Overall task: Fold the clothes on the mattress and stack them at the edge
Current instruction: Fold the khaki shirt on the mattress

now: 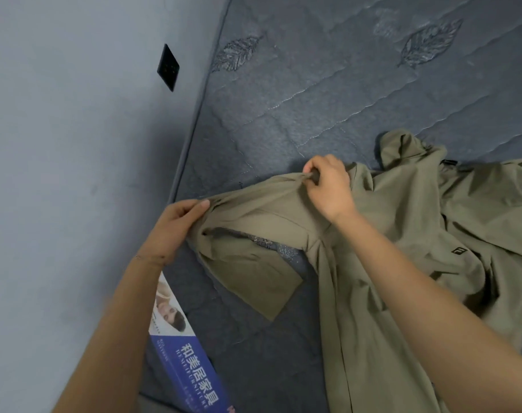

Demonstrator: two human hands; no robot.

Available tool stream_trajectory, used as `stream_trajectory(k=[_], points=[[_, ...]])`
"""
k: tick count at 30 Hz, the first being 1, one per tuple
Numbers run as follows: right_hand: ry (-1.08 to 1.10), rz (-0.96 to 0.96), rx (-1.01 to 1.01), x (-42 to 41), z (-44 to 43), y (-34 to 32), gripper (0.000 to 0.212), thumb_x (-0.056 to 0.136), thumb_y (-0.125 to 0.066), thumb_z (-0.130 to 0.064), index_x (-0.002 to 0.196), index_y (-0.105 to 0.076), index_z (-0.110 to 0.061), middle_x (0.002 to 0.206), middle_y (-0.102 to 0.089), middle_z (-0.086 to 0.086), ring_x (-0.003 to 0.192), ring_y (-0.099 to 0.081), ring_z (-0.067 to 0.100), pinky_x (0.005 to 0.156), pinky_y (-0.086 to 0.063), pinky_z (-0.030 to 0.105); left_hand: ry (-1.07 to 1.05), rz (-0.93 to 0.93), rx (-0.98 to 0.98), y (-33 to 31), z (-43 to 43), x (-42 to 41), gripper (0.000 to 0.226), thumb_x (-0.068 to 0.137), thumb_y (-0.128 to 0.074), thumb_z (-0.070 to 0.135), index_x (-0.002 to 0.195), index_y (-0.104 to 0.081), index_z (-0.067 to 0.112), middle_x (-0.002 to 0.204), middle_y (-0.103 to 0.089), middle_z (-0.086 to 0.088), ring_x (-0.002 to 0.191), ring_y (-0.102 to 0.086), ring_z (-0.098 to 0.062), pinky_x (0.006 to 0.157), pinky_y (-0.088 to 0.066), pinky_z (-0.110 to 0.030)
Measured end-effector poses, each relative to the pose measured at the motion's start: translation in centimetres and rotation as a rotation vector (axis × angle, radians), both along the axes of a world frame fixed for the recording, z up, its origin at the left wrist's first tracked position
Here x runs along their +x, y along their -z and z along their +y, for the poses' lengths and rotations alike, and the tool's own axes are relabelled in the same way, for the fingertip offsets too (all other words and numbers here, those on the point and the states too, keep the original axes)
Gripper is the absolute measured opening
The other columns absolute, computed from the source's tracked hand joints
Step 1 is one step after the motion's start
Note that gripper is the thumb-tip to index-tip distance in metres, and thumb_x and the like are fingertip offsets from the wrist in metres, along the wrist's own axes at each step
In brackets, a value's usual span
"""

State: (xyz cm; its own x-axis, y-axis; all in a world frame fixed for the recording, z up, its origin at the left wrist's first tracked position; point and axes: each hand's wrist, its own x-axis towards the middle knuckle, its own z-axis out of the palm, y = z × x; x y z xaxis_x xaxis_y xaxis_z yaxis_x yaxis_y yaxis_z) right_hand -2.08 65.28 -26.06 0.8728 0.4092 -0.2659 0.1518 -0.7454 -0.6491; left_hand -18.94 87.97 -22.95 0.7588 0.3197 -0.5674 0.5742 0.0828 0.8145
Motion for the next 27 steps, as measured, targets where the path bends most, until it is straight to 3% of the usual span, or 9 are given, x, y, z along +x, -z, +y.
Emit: stream_trajectory(k=[3, 8, 11, 13, 15, 17, 22, 25, 27], points=[[-0.235, 0.091, -0.039, -0.6, 1.3, -0.4, 0.037, 0.082, -0.064, -0.013, 0.116, -0.057, -0.023, 0.119, -0.054, -0.001, 0.117, -0.045, 0.022, 0.101, -0.030, 0.038, 0.037, -0.069, 0.118, -0.1, 0.0, 0.5, 0.046, 0.091, -0.057, 0.036, 0.075, -0.060, -0.008, 0.069, -0.055, -0.005, 0.067, -0.052, -0.013, 0.065, -0.044, -0.022], [-0.430, 0.279, 0.046, -2.1, 3.6, -0.3, 0.066, 0.084, -0.067, -0.047, 0.142, -0.040, -0.032, 0.117, -0.056, -0.006, 0.113, -0.048, 0.014, 0.109, -0.031, 0.040, 0.181, -0.035, 0.199, -1.9, 0.9, 1.1, 0.035, 0.084, -0.058, 0.048, 0.078, -0.074, 0.017, 0.072, -0.068, 0.007, 0.068, -0.061, -0.002, 0.064, -0.046, -0.010], [-0.541, 0.204, -0.009, -3.0, 4.9, -0.1, 0.054, 0.086, -0.062, -0.052, 0.136, -0.050, -0.034, 0.133, -0.051, -0.003, 0.127, -0.036, 0.017, 0.112, -0.025, 0.039, 0.242, 0.024, 0.086, -3.3, 1.8, 0.4, 0.024, 0.080, -0.060, 0.049, 0.085, -0.077, 0.032, 0.086, -0.074, 0.009, 0.079, -0.067, -0.001, 0.068, -0.049, -0.010], [-0.613, 0.196, 0.007, -3.5, 5.9, 0.0, 0.029, 0.088, -0.064, -0.044, 0.108, -0.068, -0.023, 0.115, -0.063, -0.001, 0.116, -0.048, 0.017, 0.107, -0.032, 0.037, 0.295, 0.095, 0.043, -3.9, 2.6, -0.7, 0.024, 0.077, -0.062, 0.050, 0.087, -0.077, 0.032, 0.090, -0.074, 0.007, 0.083, -0.068, -0.004, 0.068, -0.050, -0.011], [-0.527, 0.257, 0.106, -3.7, 6.7, -0.3, 0.025, 0.091, -0.064, -0.034, 0.081, -0.067, -0.011, 0.082, -0.065, 0.004, 0.085, -0.057, 0.019, 0.087, -0.044, 0.037, 0.313, 0.199, 0.056, -4.2, 3.8, -1.9, 0.022, 0.072, -0.065, 0.050, 0.083, -0.076, 0.034, 0.085, -0.074, 0.011, 0.078, -0.067, -0.001, 0.064, -0.048, -0.008], [-0.365, 0.249, 0.199, -3.5, 7.5, -0.8, 0.029, 0.092, -0.062, -0.030, 0.069, -0.059, -0.013, 0.066, -0.056, 0.002, 0.068, -0.049, 0.017, 0.070, -0.041, 0.033, 0.353, 0.333, 0.117, -4.4, 5.1, -3.2, 0.023, 0.069, -0.068, 0.050, 0.086, -0.070, 0.034, 0.077, -0.071, 0.018, 0.071, -0.065, 0.006, 0.057, -0.046, -0.005], [-0.161, 0.083, 0.127, -2.7, 9.1, -1.4, 0.039, 0.094, -0.056, -0.034, 0.065, -0.055, -0.008, 0.055, -0.043, -0.001, 0.062, -0.045, 0.019, 0.061, -0.036, 0.034, 0.501, 0.536, 0.243, -4.4, 8.2, -5.9, 0.035, 0.080, -0.075, 0.028, 0.109, -0.058, 0.019, 0.098, -0.062, 0.003, 0.088, -0.059, -0.014, 0.077, -0.048, -0.027], [-0.031, 0.008, 0.019, -2.0, 8.8, -0.9, 0.037, 0.095, -0.053, -0.036, 0.069, -0.057, -0.011, 0.057, -0.047, -0.001, 0.069, -0.051, 0.025, 0.059, -0.032, 0.033, 0.385, 0.413, 0.395, -3.7, 8.9, -6.7, 0.019, 0.087, -0.062, 0.003, 0.104, -0.051, 0.003, 0.085, -0.056, -0.013, 0.069, -0.046, -0.018, 0.062, -0.037, -0.029], [-0.011, -0.034, -0.093, -1.5, 8.4, -0.5, 0.032, 0.096, -0.052, -0.037, 0.076, -0.063, -0.015, 0.070, -0.060, 0.005, 0.080, -0.059, 0.031, 0.062, -0.034, 0.032, 0.287, 0.303, 0.398, -3.4, 9.1, -6.9, 0.013, 0.089, -0.055, -0.003, 0.098, -0.048, 0.003, 0.082, -0.053, -0.019, 0.070, -0.043, -0.021, 0.062, -0.033, -0.030]])
